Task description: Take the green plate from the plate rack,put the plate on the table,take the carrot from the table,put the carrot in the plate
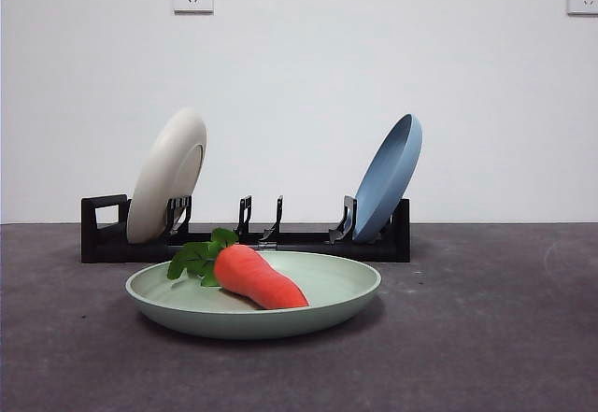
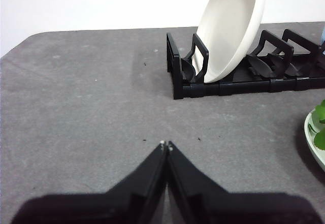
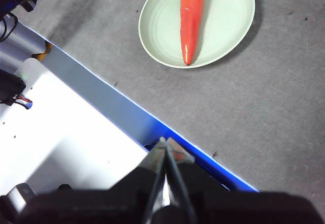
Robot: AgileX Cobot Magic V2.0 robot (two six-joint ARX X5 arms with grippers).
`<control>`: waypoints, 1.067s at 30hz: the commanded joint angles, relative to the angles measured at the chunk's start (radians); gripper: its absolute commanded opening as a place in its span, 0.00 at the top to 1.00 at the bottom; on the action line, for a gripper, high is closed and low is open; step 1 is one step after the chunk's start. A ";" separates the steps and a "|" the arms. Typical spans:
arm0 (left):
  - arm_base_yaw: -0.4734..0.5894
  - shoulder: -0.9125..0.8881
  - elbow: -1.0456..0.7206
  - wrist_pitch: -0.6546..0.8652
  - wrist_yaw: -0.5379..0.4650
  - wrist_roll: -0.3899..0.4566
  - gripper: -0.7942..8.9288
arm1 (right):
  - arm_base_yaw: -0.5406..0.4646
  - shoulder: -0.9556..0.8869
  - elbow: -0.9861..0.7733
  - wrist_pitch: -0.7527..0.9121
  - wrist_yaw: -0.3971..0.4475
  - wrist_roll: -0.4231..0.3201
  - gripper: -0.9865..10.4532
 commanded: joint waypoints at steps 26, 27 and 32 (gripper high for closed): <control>0.003 -0.003 -0.013 -0.002 0.000 -0.006 0.92 | -0.523 -0.249 -0.265 0.426 -0.063 -0.245 0.91; 0.003 -0.003 -0.013 -0.002 0.000 -0.006 0.92 | -0.558 -0.281 -0.316 0.481 -0.061 -0.245 0.91; 0.003 -0.003 -0.013 -0.002 0.000 -0.006 0.92 | -0.672 -0.422 -0.556 0.734 -0.080 -0.242 0.91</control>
